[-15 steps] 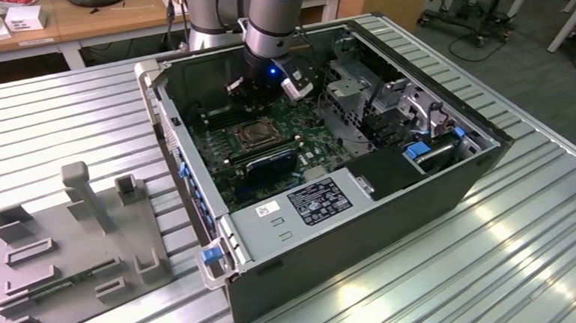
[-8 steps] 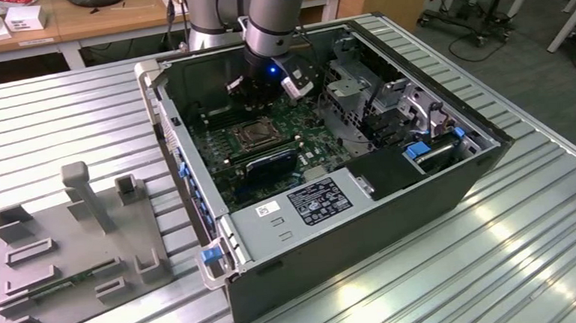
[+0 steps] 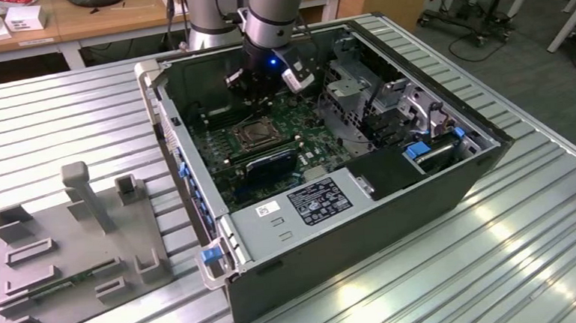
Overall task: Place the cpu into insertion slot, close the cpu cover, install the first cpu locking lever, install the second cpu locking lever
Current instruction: 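Install the first cpu locking lever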
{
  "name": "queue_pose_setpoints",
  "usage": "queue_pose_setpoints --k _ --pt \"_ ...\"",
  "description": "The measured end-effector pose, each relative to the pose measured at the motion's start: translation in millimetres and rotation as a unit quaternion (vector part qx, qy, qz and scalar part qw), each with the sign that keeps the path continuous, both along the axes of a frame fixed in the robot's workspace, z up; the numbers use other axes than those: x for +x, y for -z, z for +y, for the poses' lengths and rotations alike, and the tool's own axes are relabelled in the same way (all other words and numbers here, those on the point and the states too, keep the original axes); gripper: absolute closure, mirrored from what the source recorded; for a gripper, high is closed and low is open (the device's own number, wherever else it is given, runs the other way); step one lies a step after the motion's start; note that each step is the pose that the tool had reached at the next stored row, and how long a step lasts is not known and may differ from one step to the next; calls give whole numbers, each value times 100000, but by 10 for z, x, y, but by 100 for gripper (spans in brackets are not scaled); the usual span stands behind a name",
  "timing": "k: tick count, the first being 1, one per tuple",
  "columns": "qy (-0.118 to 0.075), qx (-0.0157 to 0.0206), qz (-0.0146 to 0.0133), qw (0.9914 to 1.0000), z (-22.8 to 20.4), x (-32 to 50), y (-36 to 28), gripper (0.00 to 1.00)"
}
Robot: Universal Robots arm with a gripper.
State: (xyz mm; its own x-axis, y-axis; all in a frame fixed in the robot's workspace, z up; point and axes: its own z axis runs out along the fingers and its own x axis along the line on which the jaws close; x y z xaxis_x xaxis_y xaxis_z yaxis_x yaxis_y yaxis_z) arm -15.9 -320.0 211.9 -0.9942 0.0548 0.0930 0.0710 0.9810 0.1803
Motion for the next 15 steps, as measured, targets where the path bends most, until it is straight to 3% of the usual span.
queue_pose_setpoints --k 15 --pt "-2 -31 3 100000 22 -65 -10 89"
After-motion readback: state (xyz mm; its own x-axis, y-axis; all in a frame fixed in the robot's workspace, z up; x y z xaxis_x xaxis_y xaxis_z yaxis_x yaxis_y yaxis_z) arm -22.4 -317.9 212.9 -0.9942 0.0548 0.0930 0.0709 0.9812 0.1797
